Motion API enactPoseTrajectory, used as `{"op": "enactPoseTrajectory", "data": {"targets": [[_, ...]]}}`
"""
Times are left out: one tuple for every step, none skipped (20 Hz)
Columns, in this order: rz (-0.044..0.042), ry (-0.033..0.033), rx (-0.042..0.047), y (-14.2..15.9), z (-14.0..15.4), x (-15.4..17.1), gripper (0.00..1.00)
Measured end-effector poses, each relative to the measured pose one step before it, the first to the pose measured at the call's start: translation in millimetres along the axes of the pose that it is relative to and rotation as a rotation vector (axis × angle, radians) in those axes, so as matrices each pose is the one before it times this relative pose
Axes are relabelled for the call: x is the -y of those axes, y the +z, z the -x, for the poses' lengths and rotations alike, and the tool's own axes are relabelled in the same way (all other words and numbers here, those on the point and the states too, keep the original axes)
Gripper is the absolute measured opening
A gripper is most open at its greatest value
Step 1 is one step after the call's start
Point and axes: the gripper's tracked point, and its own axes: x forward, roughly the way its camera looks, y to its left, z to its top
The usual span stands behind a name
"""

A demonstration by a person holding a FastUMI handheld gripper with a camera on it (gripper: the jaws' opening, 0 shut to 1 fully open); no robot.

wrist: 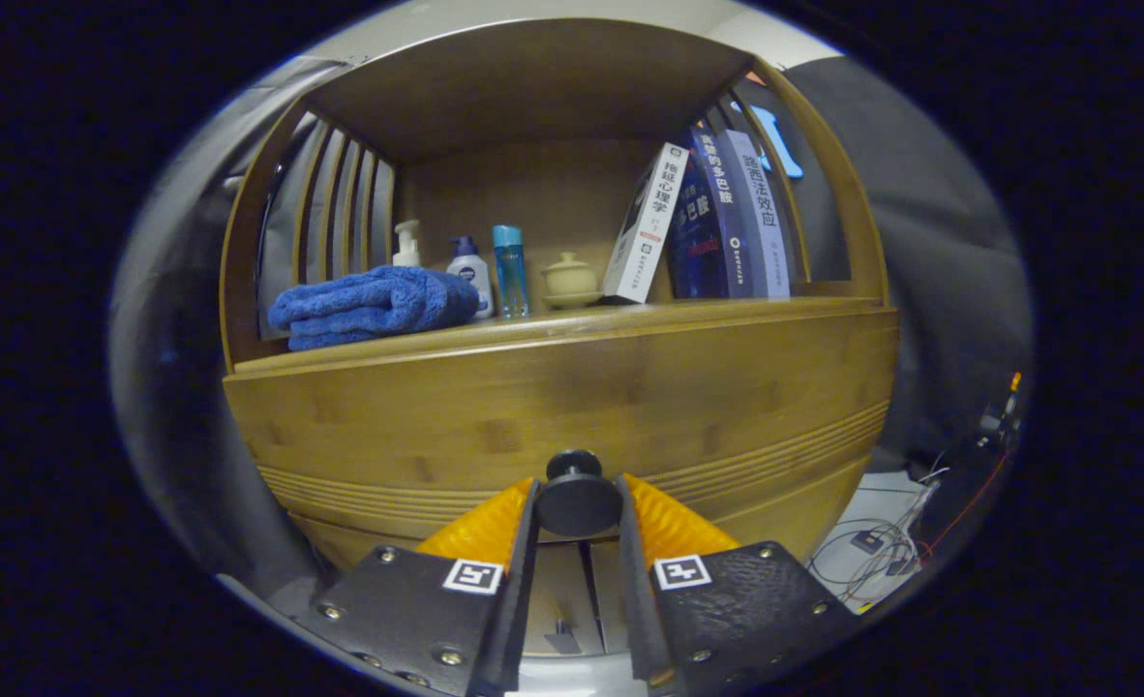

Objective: Pull open the drawer, take out the items inside it, and place them on the countertop above the cabinet.

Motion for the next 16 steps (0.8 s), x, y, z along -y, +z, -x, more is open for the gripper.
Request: {"op": "enactPoseTrajectory", "data": {"targets": [[-0.05389, 0.01533, -0.00034, -1.21, -1.22, -1.63, 0.42], [-0.04029, 0.02228, -0.0197, -1.87, -0.14, -0.1, 0.41], [-0.02655, 0.02568, -0.02306, -0.42, 0.32, -1.28, 0.4], [0.0066, 0.02173, -0.01377, -0.24, 1.79, 0.05, 0.39], [0.0165, 0.00456, -0.01215, -1.04, 0.65, -0.83, 0.38], [0.04901, -0.0115, 0.00536, 0.96, 2.49, 0.03, 0.37], [0.07095, -0.02, 0.00984, -0.7, -1.67, 3.11, 0.37], [0.04542, -0.02211, 0.01609, 0.98, 0.04, 2.45, 0.34], [0.02448, -0.01352, 0.0065, 2.08, 7.0, -1.18, 0.31], [0.00563, -0.00855, 0.00417, -0.57, 4.14, -0.4, 0.3], [0.00542, -0.00929, 0.00612, -0.62, 6.84, 1.8, 0.3], [0.00532, -0.00437, -0.00109, -2.75, 10.7, 0.44, 0.3], [-0.00643, -0.00185, 0.0018, -1.69, 10.25, 0.81, 0.3], [-0.00434, 0.00151, -0.00125, -0.73, 8.48, -0.25, 0.3], [-0.003, 0.00016, -0.00114, -0.74, 7.89, 0.38, 0.3], [0.00356, -0.00438, 0.00189, -0.34, 8.72, 0.46, 0.3]]}}
